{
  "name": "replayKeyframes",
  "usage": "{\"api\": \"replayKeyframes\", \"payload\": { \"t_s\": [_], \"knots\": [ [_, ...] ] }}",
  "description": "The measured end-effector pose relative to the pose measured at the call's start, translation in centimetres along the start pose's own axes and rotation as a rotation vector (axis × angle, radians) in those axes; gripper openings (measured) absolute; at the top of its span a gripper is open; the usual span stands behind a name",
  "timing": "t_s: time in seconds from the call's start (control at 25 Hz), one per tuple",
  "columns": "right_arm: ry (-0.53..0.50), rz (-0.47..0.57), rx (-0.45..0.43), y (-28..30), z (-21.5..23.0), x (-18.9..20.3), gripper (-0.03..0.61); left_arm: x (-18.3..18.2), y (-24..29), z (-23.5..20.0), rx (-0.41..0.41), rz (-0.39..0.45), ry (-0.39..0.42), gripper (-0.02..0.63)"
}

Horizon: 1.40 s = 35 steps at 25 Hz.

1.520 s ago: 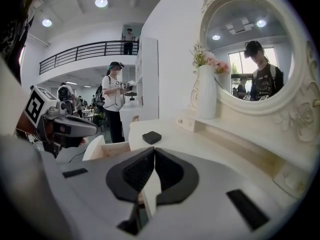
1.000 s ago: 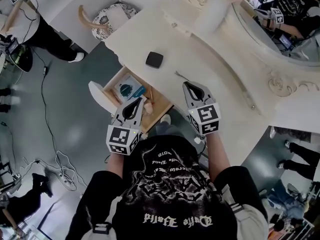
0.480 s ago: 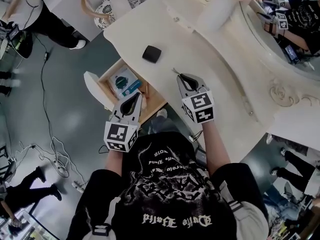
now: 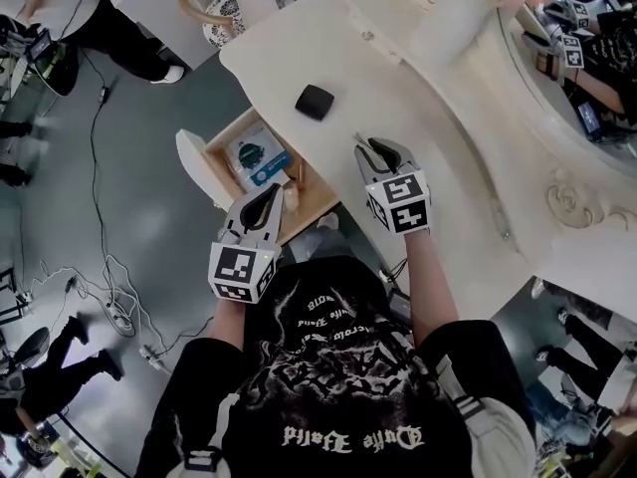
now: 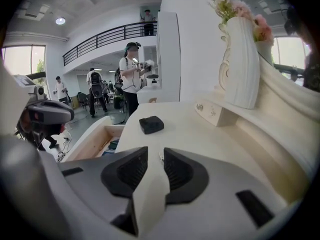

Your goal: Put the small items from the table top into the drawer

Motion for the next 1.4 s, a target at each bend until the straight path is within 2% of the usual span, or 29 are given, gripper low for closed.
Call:
{"api": "replayKeyframes", "payload": {
  "t_s": [0.08,0.4,0.72,1.08,1.28,1.36,1.4],
  "knots": [
    [-0.017,-0.031,0.003,0.5,-0.1,0.4,0.107,0.2,-0.2,-0.5,-0.003,-0.008,-0.001,0.015],
    [-0.082,-0.077,0.04,2.0,0.7,-0.1,0.107,0.6,-1.0,-2.5,-0.019,-0.023,-0.007,0.015],
    [-0.051,-0.141,0.025,2.6,1.5,0.7,0.109,0.3,-0.5,-4.0,-0.028,-0.026,-0.02,0.015],
    [-0.037,-0.177,-0.011,3.3,1.7,1.3,0.104,0.1,0.8,-3.6,-0.016,-0.038,-0.027,0.015],
    [0.0,-0.16,-0.031,3.2,2.1,1.4,0.089,0.2,1.0,-3.5,-0.024,-0.04,-0.037,0.015],
    [0.007,-0.157,-0.012,3.2,2.5,1.4,0.035,0.1,1.1,-3.6,-0.026,-0.037,-0.041,0.015],
    [0.009,-0.158,-0.007,3.2,2.6,1.4,0.035,0.1,1.1,-3.7,-0.028,-0.037,-0.043,0.015]
  ]
}}
Point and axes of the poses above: the fingertips, and each gripper's own axes: y forward along the fingers, z to its right, x out of its underside, the point moved 7 cm from there along -y, backward along the fingers, and after that the axes turned 5 degrees about -x, right-handed, at the moved point
